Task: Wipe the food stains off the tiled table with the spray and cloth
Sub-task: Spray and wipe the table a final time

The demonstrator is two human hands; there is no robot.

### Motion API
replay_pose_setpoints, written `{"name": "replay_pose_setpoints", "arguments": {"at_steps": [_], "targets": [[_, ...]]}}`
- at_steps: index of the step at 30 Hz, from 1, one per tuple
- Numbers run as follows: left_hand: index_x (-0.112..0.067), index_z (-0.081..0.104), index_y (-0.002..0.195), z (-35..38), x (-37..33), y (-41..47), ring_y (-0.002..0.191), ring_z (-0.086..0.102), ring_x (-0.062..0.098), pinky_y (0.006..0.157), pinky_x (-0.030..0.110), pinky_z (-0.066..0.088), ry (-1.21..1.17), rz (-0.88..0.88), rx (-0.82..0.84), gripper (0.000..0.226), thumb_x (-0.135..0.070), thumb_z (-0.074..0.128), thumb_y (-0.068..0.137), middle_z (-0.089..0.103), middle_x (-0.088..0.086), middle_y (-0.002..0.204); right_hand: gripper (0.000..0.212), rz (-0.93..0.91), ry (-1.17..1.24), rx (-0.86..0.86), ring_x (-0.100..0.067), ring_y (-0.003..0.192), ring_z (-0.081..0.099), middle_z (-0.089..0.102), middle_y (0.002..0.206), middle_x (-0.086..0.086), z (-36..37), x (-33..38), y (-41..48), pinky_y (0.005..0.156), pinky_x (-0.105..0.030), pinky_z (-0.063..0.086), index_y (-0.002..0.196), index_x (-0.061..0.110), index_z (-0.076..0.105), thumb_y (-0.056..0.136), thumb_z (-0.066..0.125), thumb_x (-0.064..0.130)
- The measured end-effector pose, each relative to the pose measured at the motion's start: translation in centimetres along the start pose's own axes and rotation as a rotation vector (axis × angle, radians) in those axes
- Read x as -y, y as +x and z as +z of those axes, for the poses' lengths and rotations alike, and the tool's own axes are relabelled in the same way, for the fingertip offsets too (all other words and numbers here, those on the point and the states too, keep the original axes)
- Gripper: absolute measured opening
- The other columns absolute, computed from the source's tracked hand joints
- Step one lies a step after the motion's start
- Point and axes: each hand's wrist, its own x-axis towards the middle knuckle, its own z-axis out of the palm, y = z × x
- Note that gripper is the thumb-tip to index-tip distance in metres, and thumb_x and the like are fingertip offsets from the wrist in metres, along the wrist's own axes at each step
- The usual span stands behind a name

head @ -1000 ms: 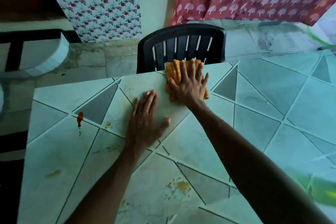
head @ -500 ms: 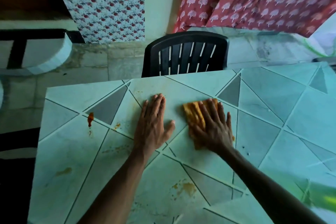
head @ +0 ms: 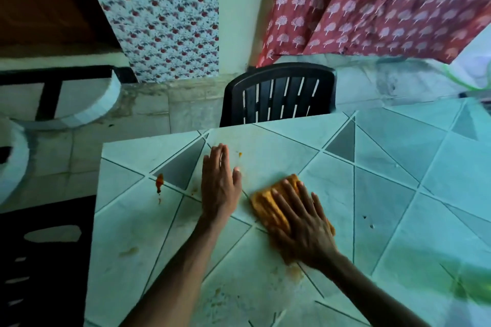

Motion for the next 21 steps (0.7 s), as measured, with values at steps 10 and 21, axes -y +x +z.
{"name": "replay_pose_setpoints", "arguments": {"at_steps": [10, 21], "targets": [[-0.003, 0.028, 0.152, -2.0, 5.6, -1.1, 0.151, 0.015, 0.022, 0.122, 0.045, 0.018, 0.210, 0.220, 0.120, 0.073, -0.042, 0.046, 0.093, 0.023, 0.011, 0.162, 0.085, 0.538, 0.094, -0.015, -0.030, 0.152, -0.019, -0.015, 0.167, -0.002, -2.2, -4.5, 14.2, 0.121, -0.061, -0.003, 0.159, 0.034, -0.003, 0.090, 0.022, 0.076], [-0.004, 0.026, 0.153, -2.6, 5.1, -1.0, 0.152, 0.013, 0.019, 0.121, 0.045, 0.019, 0.241, 0.219, 0.153, 0.076, -0.042, 0.048, 0.091, 0.021, 0.008, 0.163, 0.075, -0.035, -0.003, 0.017, -0.023, 0.154, -0.013, -0.007, 0.168, 0.005, -0.2, 3.8, 7.7, 0.124, -0.053, 0.008, 0.158, 0.042, 0.004, 0.093, 0.028, 0.071]]}}
